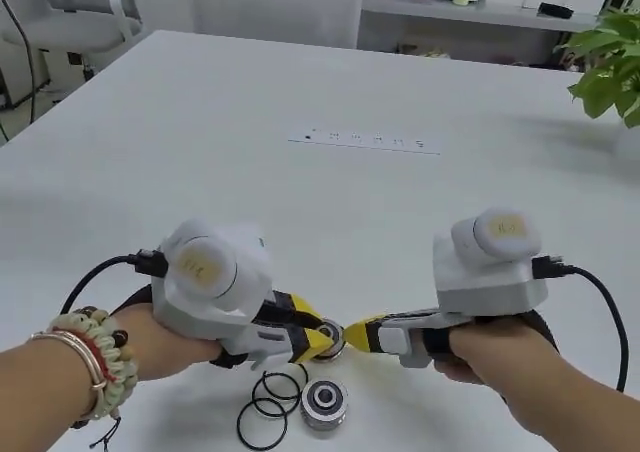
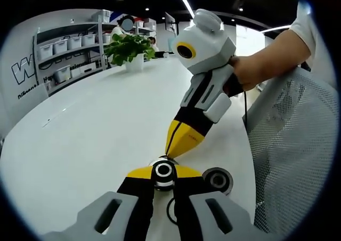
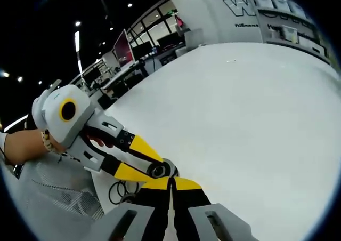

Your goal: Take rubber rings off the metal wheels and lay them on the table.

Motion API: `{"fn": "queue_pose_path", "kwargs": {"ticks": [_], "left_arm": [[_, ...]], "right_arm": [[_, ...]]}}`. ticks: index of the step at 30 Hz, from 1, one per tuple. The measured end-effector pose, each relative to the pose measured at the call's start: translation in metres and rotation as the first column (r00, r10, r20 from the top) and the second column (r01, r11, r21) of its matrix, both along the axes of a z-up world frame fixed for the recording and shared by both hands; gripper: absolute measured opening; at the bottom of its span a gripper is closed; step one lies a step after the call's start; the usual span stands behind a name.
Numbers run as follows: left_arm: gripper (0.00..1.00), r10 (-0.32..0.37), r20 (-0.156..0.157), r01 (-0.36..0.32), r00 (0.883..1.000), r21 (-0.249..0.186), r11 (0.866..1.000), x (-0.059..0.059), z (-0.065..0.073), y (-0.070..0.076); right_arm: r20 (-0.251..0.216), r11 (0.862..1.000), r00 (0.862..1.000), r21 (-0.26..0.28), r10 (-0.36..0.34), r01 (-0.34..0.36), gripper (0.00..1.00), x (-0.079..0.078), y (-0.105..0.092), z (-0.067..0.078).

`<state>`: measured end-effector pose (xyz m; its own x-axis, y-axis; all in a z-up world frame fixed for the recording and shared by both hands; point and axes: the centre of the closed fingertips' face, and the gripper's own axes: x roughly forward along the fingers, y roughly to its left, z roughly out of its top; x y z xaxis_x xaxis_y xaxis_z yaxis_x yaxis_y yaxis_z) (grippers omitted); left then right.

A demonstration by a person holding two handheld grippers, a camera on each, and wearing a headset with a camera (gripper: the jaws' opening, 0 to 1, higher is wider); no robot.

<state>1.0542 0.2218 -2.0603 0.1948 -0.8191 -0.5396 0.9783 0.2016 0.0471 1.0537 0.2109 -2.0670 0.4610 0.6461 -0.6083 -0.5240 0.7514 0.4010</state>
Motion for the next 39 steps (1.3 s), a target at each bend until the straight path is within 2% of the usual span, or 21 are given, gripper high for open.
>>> {"fn": "queue_pose_path", "kwargs": {"ticks": [4, 5, 6, 8, 12, 30, 31, 33, 34, 35, 36, 39], "left_arm": [[0.07, 0.0, -0.002, 0.0, 1.0, -0.003, 1.0, 0.0, 0.0, 0.0], [0.07, 0.001, -0.002, -0.001, 1.0, -0.003, 1.0, 0.0, 0.0, 0.0], [0.07, 0.001, -0.001, -0.001, 1.0, -0.003, 1.0, 0.0, 0.0, 0.0], [0.07, 0.002, 0.0, -0.002, 1.0, -0.003, 1.0, 0.0, 0.0, 0.0], [0.07, -0.002, 0.004, 0.002, 1.0, -0.003, 1.0, 0.0, 0.0, 0.0], [0.07, -0.001, 0.007, 0.001, 1.0, -0.007, 1.0, 0.0, 0.0, 0.0], [0.07, 0.002, 0.001, -0.002, 1.0, -0.01, 1.0, 0.0, 0.0, -0.001], [0.07, 0.003, 0.005, -0.002, 1.0, -0.011, 1.0, 0.0, 0.0, -0.001], [0.07, 0.003, 0.004, -0.003, 1.0, -0.011, 1.0, 0.0, 0.0, -0.001], [0.07, 0.005, 0.002, -0.005, 1.0, -0.012, 1.0, 0.0, 0.0, -0.001], [0.07, 0.005, 0.003, -0.005, 1.0, -0.014, 1.0, 0.0, 0.0, -0.001], [0.07, 0.014, -0.004, -0.014, 1.0, -0.014, 1.0, 0.0, 0.0, -0.001]], "right_arm": [[-0.002, 1.0, 1.0, -0.006, -0.002, 0.002, 0.0, -0.001, 0.002, 0.003], [0.003, 1.0, 1.0, -0.015, 0.003, -0.003, 0.0, -0.001, 0.002, 0.003], [0.027, 0.999, 0.999, -0.047, 0.024, -0.023, 0.0, -0.001, 0.002, 0.003], [0.029, 0.998, 0.999, -0.053, 0.025, -0.023, 0.0, -0.001, 0.004, 0.004], [0.023, 0.999, 1.0, -0.038, 0.021, -0.02, 0.0, -0.001, 0.003, 0.005], [0.043, 0.999, 0.998, -0.033, 0.038, -0.037, 0.0, -0.002, 0.01, 0.012], [0.046, 0.999, 0.998, -0.03, 0.039, -0.038, 0.0, -0.002, 0.01, 0.013], [0.05, 0.996, 0.997, 0.061, 0.063, -0.066, 0.0, -0.006, 0.023, 0.026], [0.073, 0.996, 0.996, 0.071, 0.044, -0.049, 0.0, -0.001, 0.023, 0.034], [0.06, 0.999, 0.997, -0.001, 0.046, -0.046, 0.0, -0.002, 0.019, 0.027], [0.129, 0.996, 0.988, -0.047, 0.085, -0.08, 0.0, 0.001, 0.021, 0.026], [0.099, 0.997, 0.992, -0.031, 0.072, -0.07, 0.0, -0.001, 0.02, 0.024]]}}
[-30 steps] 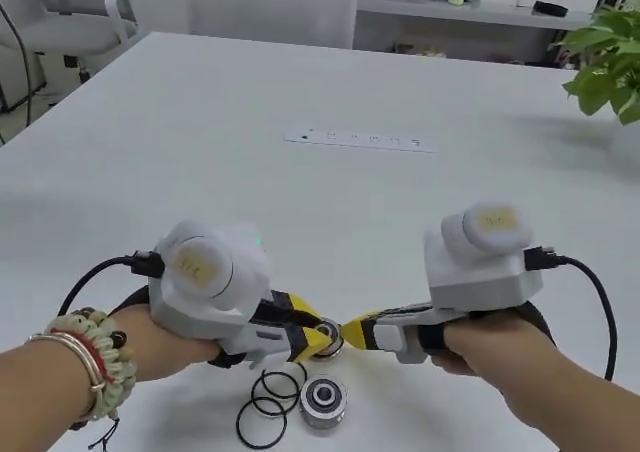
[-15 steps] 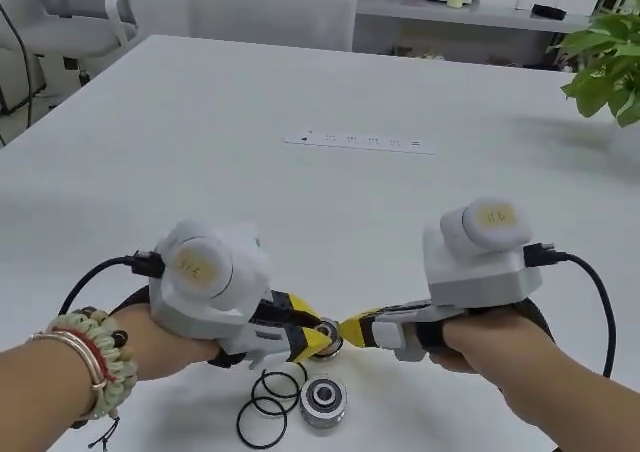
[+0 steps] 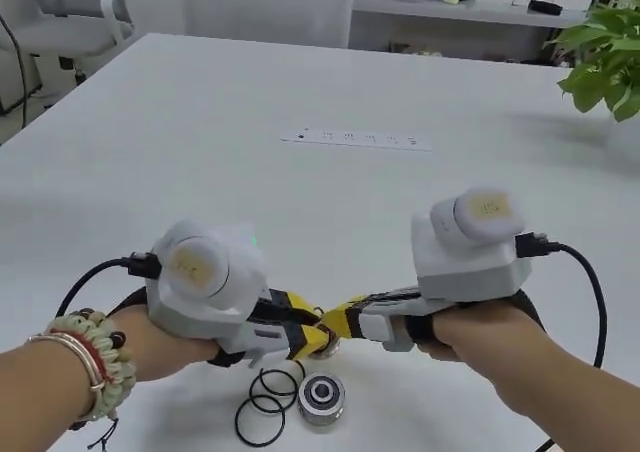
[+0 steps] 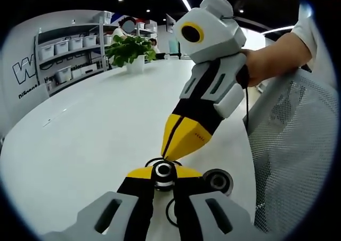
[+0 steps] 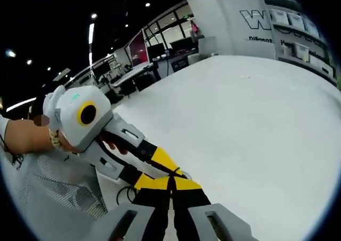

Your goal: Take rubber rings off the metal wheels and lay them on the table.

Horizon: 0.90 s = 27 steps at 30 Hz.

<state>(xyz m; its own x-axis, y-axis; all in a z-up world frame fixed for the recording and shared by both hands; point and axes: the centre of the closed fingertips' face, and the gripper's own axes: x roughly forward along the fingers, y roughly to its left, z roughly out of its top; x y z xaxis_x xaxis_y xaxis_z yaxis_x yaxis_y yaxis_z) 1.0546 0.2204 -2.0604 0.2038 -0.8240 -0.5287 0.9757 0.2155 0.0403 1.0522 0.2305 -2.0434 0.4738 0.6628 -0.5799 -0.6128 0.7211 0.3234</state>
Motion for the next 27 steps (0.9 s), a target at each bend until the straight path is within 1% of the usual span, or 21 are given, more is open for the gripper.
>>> {"fn": "queue_pose_path", "kwargs": {"ticks": [3, 4, 5, 7, 8, 9, 10, 11, 12, 13, 15, 16, 18, 19, 22, 23, 25, 26, 27], "left_arm": [[0.07, 0.008, -0.005, -0.008, 1.0, 0.018, 1.0, 0.0, 0.001, -0.002], [0.07, 0.013, -0.017, -0.013, 1.0, 0.033, 0.999, 0.001, 0.001, -0.002], [0.07, 0.013, -0.02, -0.012, 1.0, 0.047, 0.999, 0.001, 0.001, -0.002], [0.07, 0.027, -0.041, -0.024, 0.999, 0.074, 0.997, 0.001, 0.001, -0.003], [0.07, 0.025, -0.041, -0.021, 0.999, 0.084, 0.996, 0.001, 0.001, -0.003], [0.08, -0.01, -0.026, 0.013, 1.0, 0.105, 0.994, -0.001, 0.002, -0.001], [0.08, -0.017, -0.012, 0.018, 1.0, 0.106, 0.994, 0.0, 0.004, 0.0], [0.09, -0.013, -0.015, 0.014, 1.0, 0.1, 0.995, 0.001, 0.009, 0.001], [0.1, -0.017, -0.025, 0.019, 1.0, 0.101, 0.995, 0.0, 0.011, 0.003], [0.13, -0.021, -0.04, 0.025, 0.999, 0.098, 0.995, -0.002, 0.015, 0.005], [0.21, -0.028, -0.042, 0.032, 0.999, 0.098, 0.995, -0.004, 0.021, 0.008], [0.28, -0.036, -0.04, 0.04, 0.999, 0.101, 0.994, -0.005, 0.024, 0.009], [0.37, -0.072, 0.017, 0.07, 0.997, 0.11, 0.991, -0.004, 0.033, 0.012], [0.39, -0.083, 0.034, 0.078, 0.996, 0.118, 0.99, -0.004, 0.038, 0.014], [0.39, -0.081, 0.054, 0.076, 0.995, 0.1, 0.992, -0.004, 0.057, 0.018], [0.41, -0.078, 0.063, 0.073, 0.995, 0.078, 0.994, -0.005, 0.066, 0.02], [0.46, -0.078, 0.074, 0.073, 0.994, 0.063, 0.995, -0.007, 0.077, 0.023], [0.49, -0.081, 0.089, 0.076, 0.993, 0.054, 0.996, -0.009, 0.084, 0.026], [0.53, -0.085, 0.093, 0.081, 0.992, 0.051, 0.995, -0.012, 0.089, 0.029]], "right_arm": [[0.002, 1.0, 1.0, -0.007, -0.006, 0.006, 0.0, 0.002, -0.005, -0.002], [0.006, 1.0, 1.0, -0.019, -0.006, 0.006, 0.0, 0.002, -0.006, -0.003], [0.006, 1.0, 1.0, -0.022, -0.007, 0.007, 0.0, 0.002, -0.007, -0.003], [0.004, 1.0, 1.0, -0.021, -0.011, 0.011, 0.0, 0.003, -0.007, -0.004], [0.002, 1.0, 1.0, -0.019, -0.012, 0.012, 0.0, 0.003, -0.008, -0.003], [0.002, 1.0, 1.0, -0.019, -0.01, 0.01, 0.0, 0.003, -0.008, -0.003], [0.004, 1.0, 1.0, -0.022, -0.011, 0.011, 0.0, 0.003, -0.009, -0.003], [0.006, 1.0, 1.0, -0.024, -0.013, 0.013, 0.0, 0.004, -0.01, -0.003], [0.004, 1.0, 1.0, -0.023, -0.013, 0.013, 0.0, 0.004, -0.01, -0.003], [0.003, 1.0, 1.0, -0.021, -0.013, 0.013, 0.0, 0.004, -0.01, -0.003], [0.002, 1.0, 1.0, -0.02, -0.014, 0.014, 0.0, 0.004, -0.011, -0.003], [0.002, 1.0, 1.0, -0.014, -0.016, 0.016, 0.0, 0.005, -0.011, -0.002], [0.003, 1.0, 1.0, -0.002, -0.02, 0.02, 0.0, 0.005, -0.01, 0.0], [0.004, 1.0, 1.0, 0.004, -0.021, 0.021, 0.0, 0.005, -0.01, 0.002], [0.008, 1.0, 1.0, 0.011, -0.021, 0.02, 0.0, 0.006, -0.009, 0.004], [0.014, 1.0, 1.0, 0.013, -0.023, 0.023, 0.0, 0.006, -0.009, 0.006], [0.018, 0.999, 0.999, 0.025, -0.03, 0.03, 0.0, 0.008, -0.01, 0.009], [0.021, 0.999, 0.999, 0.037, -0.036, 0.036, 0.0, 0.009, -0.011, 0.012], [0.024, 0.998, 0.999, 0.042, -0.039, 0.038, 0.0, 0.009, -0.011, 0.013]]}}
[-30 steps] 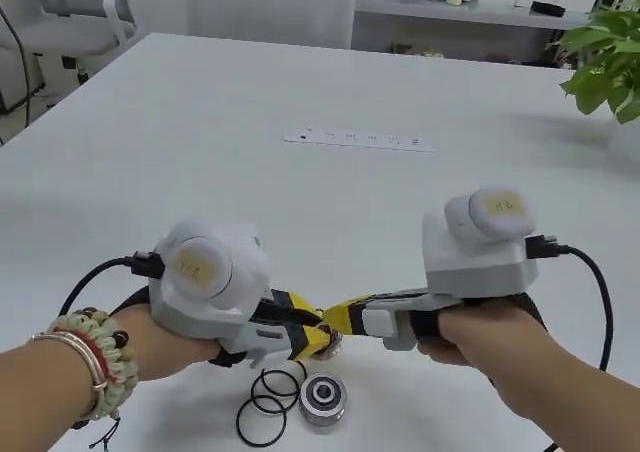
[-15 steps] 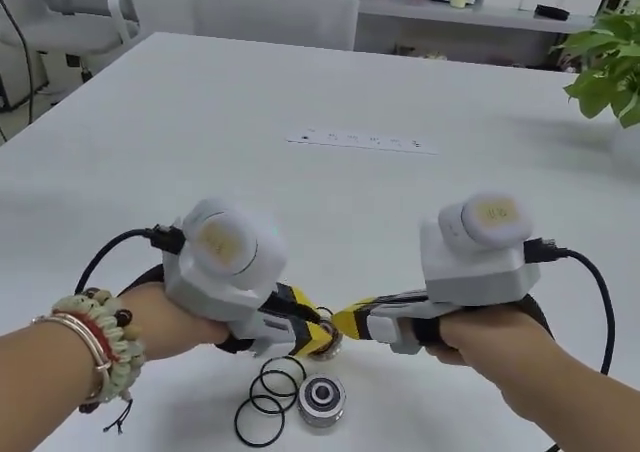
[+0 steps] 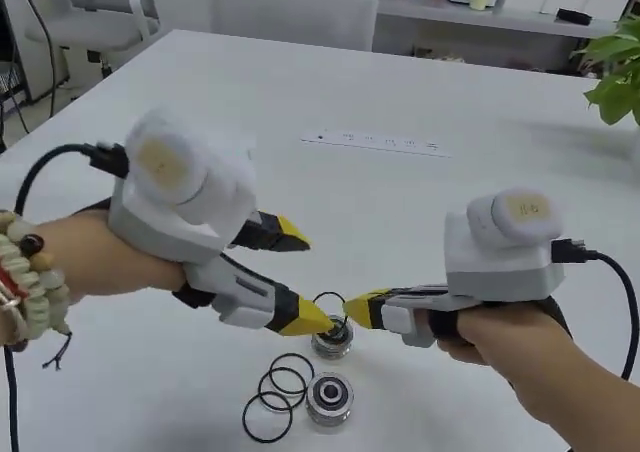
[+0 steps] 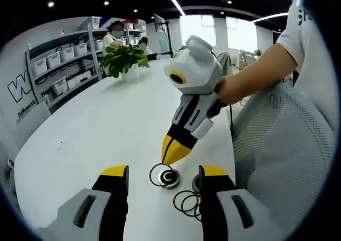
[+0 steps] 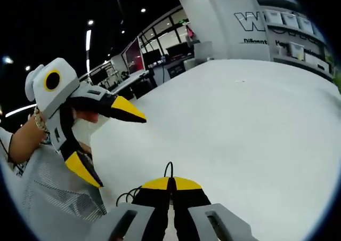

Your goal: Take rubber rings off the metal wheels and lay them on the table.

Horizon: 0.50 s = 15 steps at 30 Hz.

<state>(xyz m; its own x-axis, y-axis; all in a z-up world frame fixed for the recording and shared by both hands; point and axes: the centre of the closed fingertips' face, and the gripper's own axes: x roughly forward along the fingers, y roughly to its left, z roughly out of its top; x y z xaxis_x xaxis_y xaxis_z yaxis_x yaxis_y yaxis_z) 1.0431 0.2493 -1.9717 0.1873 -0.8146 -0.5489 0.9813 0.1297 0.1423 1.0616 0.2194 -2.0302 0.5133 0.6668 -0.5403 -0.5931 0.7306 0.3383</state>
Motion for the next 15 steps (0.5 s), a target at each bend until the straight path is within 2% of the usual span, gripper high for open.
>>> {"fn": "queue_pose_path", "kwargs": {"ticks": [2, 6, 9, 15], "left_arm": [[0.59, -0.026, -0.02, 0.026, 0.999, -0.017, 1.0, -0.011, 0.01, 0.005], [0.66, -0.027, -0.008, 0.027, 1.0, -0.036, 0.999, -0.022, 0.025, 0.017], [0.71, -0.015, -0.003, 0.015, 1.0, -0.045, 0.999, -0.029, 0.032, 0.028], [0.75, 0.026, -0.002, -0.026, 1.0, -0.068, 0.997, -0.043, 0.041, 0.046]], "right_arm": [[0.009, 1.0, 1.0, 0.004, -0.006, 0.006, 0.0, 0.001, -0.002, 0.004], [0.025, 0.999, 1.0, 0.029, -0.015, 0.014, 0.0, 0.004, -0.004, 0.012], [0.039, 0.999, 0.999, 0.041, -0.025, 0.023, 0.0, 0.006, -0.007, 0.018], [0.05, 0.996, 0.998, 0.076, -0.043, 0.039, 0.0, 0.009, -0.011, 0.026]]}}
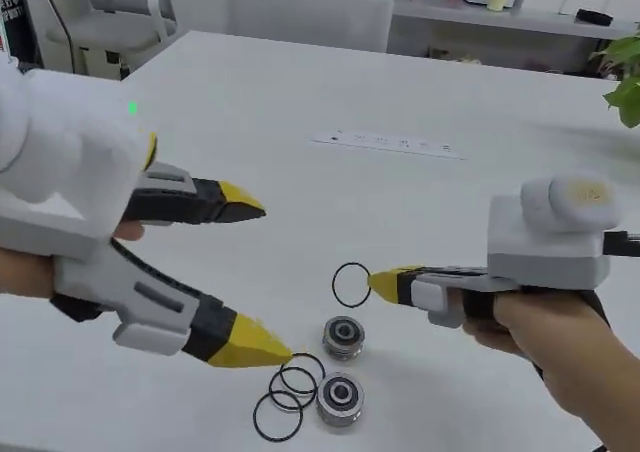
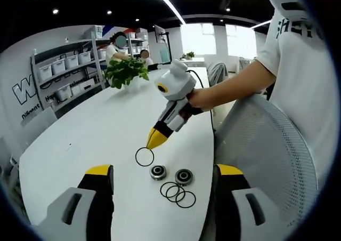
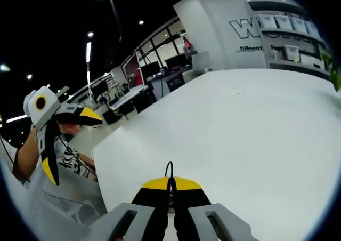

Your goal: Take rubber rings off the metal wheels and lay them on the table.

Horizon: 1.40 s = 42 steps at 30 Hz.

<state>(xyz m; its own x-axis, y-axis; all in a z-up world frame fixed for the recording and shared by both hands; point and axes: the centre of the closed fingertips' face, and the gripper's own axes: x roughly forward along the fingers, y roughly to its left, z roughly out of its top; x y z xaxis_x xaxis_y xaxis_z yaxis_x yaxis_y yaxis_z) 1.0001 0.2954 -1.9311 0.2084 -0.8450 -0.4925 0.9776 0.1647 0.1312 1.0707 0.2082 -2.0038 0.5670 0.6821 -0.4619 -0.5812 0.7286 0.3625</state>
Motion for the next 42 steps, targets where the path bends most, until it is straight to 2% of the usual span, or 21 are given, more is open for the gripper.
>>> {"fn": "queue_pose_path", "kwargs": {"ticks": [5, 9, 12, 18, 23, 28, 30, 31, 33, 35, 36, 39, 42], "left_arm": [[0.79, 0.072, -0.001, -0.072, 0.997, -0.039, 0.997, -0.006, 0.005, 0.015], [0.81, 0.137, -0.01, -0.138, 0.99, -0.061, 0.989, -0.007, 0.004, 0.029], [0.81, 0.19, -0.036, -0.192, 0.981, -0.074, 0.979, -0.01, -0.003, 0.042], [0.82, 0.269, -0.08, -0.274, 0.96, -0.059, 0.96, -0.016, -0.021, 0.063], [0.83, 0.29, -0.105, -0.296, 0.951, -0.051, 0.954, -0.022, -0.032, 0.067], [0.82, 0.295, -0.12, -0.301, 0.948, -0.042, 0.953, -0.027, -0.042, 0.061], [0.8, 0.308, -0.114, -0.312, 0.944, -0.011, 0.95, -0.025, -0.049, 0.061], [0.8, 0.313, -0.096, -0.313, 0.945, 0.016, 0.95, -0.023, -0.052, 0.065], [0.8, 0.331, -0.088, -0.332, 0.939, 0.007, 0.943, -0.018, -0.052, 0.066], [0.8, 0.347, -0.115, -0.351, 0.931, -0.013, 0.936, -0.017, -0.052, 0.066], [0.81, 0.342, -0.122, -0.347, 0.932, -0.02, 0.938, -0.019, -0.051, 0.065], [0.81, 0.327, -0.109, -0.331, 0.939, -0.015, 0.944, -0.02, -0.052, 0.064], [0.81, 0.345, -0.128, -0.349, 0.93, -0.014, 0.937, -0.018, -0.055, 0.067]], "right_arm": [[-0.001, 1.0, 1.0, 0.025, -0.012, 0.012, 0.0, 0.001, -0.004, 0.004], [-0.001, 0.999, 1.0, 0.05, -0.016, 0.016, 0.0, 0.001, -0.003, 0.008], [0.003, 0.998, 1.0, 0.065, -0.016, 0.015, 0.0, 0.001, -0.002, 0.012], [0.017, 0.996, 1.0, 0.09, 0.005, -0.006, 0.0, 0.0, 0.002, 0.017], [0.009, 0.995, 0.999, 0.093, 0.032, -0.033, 0.0, -0.007, 0.012, 0.017], [-0.01, 0.991, 0.997, 0.107, 0.076, -0.075, 0.0, -0.016, 0.027, 0.016], [-0.029, 0.988, 0.994, 0.12, 0.101, -0.097, 0.0, -0.021, 0.035, 0.014], [-0.04, 0.986, 0.993, 0.132, 0.109, -0.103, 0.0, -0.022, 0.038, 0.013], [-0.068, 0.98, 0.988, 0.157, 0.136, -0.124, 0.0, -0.028, 0.046, 0.01], [-0.088, 0.976, 0.984, 0.169, 0.156, -0.139, 0.0, -0.033, 0.054, 0.007], [-0.105, 0.973, 0.979, 0.166, 0.176, -0.158, 0.0, -0.037, 0.058, 0.003], [-0.13, 0.971, 0.969, 0.144, 0.211, -0.192, 0.0, -0.045, 0.066, -0.006], [-0.153, 0.965, 0.956, 0.118, 0.249, -0.232, 0.0, -0.053, 0.072, -0.016]]}}
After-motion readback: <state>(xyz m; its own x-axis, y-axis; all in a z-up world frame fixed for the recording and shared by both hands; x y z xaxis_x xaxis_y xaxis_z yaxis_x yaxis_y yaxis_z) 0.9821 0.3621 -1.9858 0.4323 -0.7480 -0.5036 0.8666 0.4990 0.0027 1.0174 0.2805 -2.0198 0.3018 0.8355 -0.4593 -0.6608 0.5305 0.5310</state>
